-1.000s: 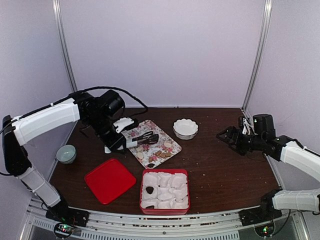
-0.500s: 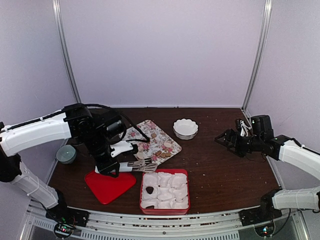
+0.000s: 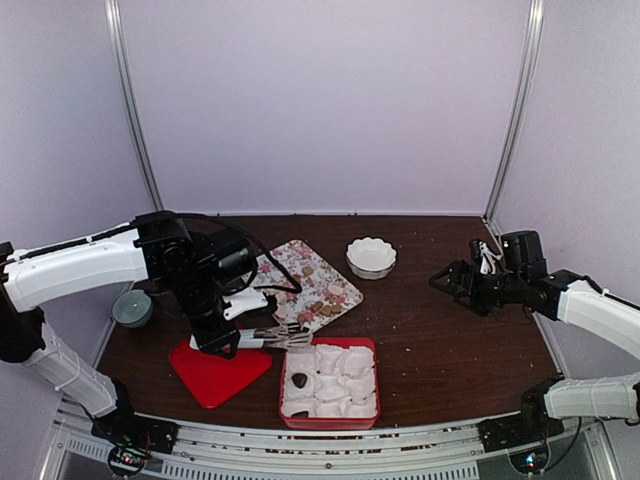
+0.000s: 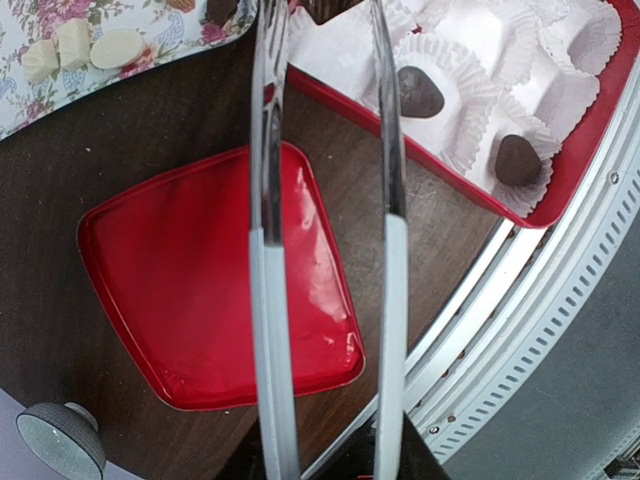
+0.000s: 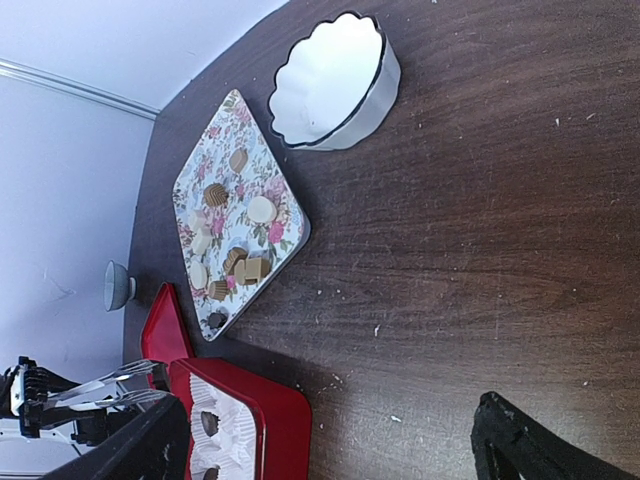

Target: Pack the chocolate

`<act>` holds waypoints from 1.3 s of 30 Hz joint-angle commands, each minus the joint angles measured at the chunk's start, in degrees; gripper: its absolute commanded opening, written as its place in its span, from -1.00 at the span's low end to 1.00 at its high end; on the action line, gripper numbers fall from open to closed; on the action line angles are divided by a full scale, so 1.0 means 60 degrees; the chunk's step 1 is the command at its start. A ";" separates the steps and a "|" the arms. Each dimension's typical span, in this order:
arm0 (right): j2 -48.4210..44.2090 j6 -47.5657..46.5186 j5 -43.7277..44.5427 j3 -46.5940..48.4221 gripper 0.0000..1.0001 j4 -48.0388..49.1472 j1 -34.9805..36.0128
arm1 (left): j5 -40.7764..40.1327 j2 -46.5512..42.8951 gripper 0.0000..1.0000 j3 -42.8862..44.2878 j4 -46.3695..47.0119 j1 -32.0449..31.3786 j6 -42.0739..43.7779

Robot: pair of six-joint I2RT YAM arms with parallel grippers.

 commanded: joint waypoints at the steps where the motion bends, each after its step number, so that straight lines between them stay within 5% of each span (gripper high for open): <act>1: 0.0042 -0.0015 -0.0009 0.0299 0.99 -0.0008 -0.0046 | 0.0001 0.0076 -0.47 0.0060 0.0100 -0.0049 0.0051; 24: -0.0016 0.0384 -0.0084 0.0035 0.99 0.0460 -0.0042 | 0.0021 -0.0058 -0.26 0.0185 0.0168 0.0018 -0.0004; 39: 0.0014 0.0488 -0.0005 0.0067 1.00 0.0618 -0.0045 | 0.0279 0.0799 -0.27 0.2326 0.0638 0.3423 -0.0785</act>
